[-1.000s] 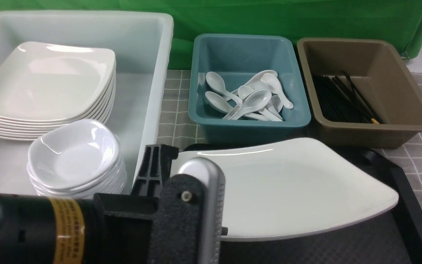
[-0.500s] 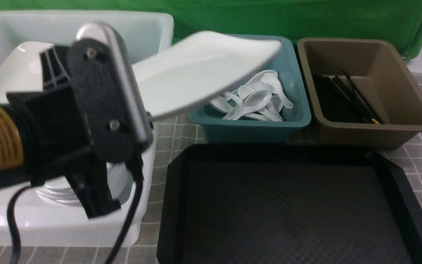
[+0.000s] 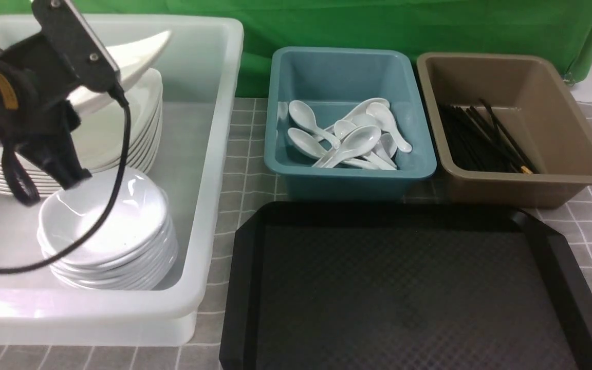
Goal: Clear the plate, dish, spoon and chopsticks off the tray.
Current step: Use the left arm to put the plate into the large storage box on the left
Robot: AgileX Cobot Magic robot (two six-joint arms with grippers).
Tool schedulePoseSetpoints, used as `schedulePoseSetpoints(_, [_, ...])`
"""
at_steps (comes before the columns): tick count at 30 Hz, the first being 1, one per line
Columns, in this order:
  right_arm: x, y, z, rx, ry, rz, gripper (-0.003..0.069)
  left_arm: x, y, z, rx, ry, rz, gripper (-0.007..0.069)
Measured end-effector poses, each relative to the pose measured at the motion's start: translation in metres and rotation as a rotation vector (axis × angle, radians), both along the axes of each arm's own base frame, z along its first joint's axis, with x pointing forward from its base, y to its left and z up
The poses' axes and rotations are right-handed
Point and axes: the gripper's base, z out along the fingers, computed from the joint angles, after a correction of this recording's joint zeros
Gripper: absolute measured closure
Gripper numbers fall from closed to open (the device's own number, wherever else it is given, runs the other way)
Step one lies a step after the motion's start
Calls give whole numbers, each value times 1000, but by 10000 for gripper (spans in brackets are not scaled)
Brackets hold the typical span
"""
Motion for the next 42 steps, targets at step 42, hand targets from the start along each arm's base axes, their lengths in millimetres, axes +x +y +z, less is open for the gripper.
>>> schedulePoseSetpoints(42, [-10,1,-13,-84,138,79,634,76,10,-77,-62,115,149,342])
